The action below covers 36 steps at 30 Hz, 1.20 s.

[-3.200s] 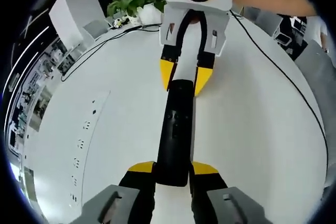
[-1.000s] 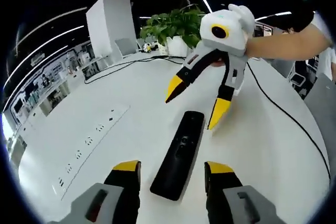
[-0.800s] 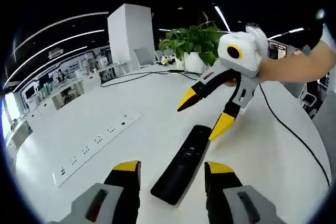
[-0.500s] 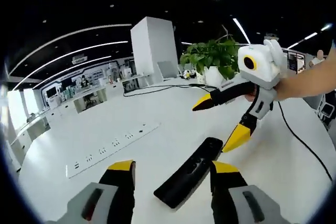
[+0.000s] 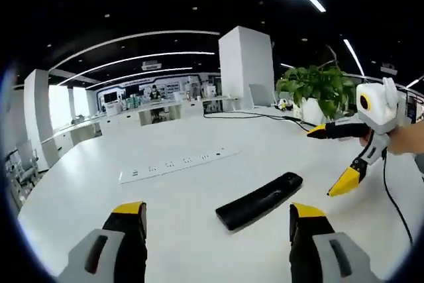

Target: Press the specified remote control buttons in sequence, fully releasing each button before pressing the next.

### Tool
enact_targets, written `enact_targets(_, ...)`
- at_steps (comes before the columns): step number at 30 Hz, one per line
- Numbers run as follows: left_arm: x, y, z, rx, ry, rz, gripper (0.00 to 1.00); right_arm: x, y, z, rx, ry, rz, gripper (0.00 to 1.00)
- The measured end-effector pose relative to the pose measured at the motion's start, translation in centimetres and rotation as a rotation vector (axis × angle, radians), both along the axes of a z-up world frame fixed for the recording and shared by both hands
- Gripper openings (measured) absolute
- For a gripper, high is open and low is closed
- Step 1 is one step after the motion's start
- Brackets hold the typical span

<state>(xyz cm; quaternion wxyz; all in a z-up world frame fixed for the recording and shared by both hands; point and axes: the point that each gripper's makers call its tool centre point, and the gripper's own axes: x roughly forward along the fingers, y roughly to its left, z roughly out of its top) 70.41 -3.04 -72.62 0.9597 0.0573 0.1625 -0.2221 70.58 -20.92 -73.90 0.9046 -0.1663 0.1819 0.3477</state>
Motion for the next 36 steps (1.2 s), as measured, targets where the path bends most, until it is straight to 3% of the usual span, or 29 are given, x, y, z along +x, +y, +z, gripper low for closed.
enact_targets(6, -2.0, 2.0, -0.3, -0.026, 0.067, 0.125, 1.0, -1.5, -1.9, 0.7, 0.058, 0.027, -0.121, 0.99)
enact_targets(10, -4.0, 2.5, 0.5, -0.023, 0.026, 0.169, 1.0, -3.2, -3.2, 1.6, 0.085, 0.033, -0.189, 0.99)
enact_targets(14, -6.2, 2.2, 1.2, -0.006, 0.012, 0.163, 1.0, -5.2, -4.0, 2.1, 0.075, 0.037, -0.21, 0.98)
enact_targets(19, -9.7, 1.7, 1.2, 0.051, 0.039, 0.117, 1.0, -8.0, -5.1, 3.0, 0.039, 0.032, -0.229, 0.99)
enact_targets(22, -11.9, 2.2, 1.3, 0.096, 0.05, 0.11, 1.0, -9.8, -6.2, 3.8, 0.032, 0.02, -0.252, 0.98)
enact_targets(28, -15.5, 3.5, 2.3, 0.118, 0.059, 0.13, 1.0, -12.5, -8.3, 4.3, 0.03, 0.034, -0.309, 0.97)
enact_targets(36, -19.0, 3.2, 4.5, 0.146, 0.021, 0.122, 1.0, -17.0, -10.0, 6.1, 0.035, 0.02, -0.362, 0.95)
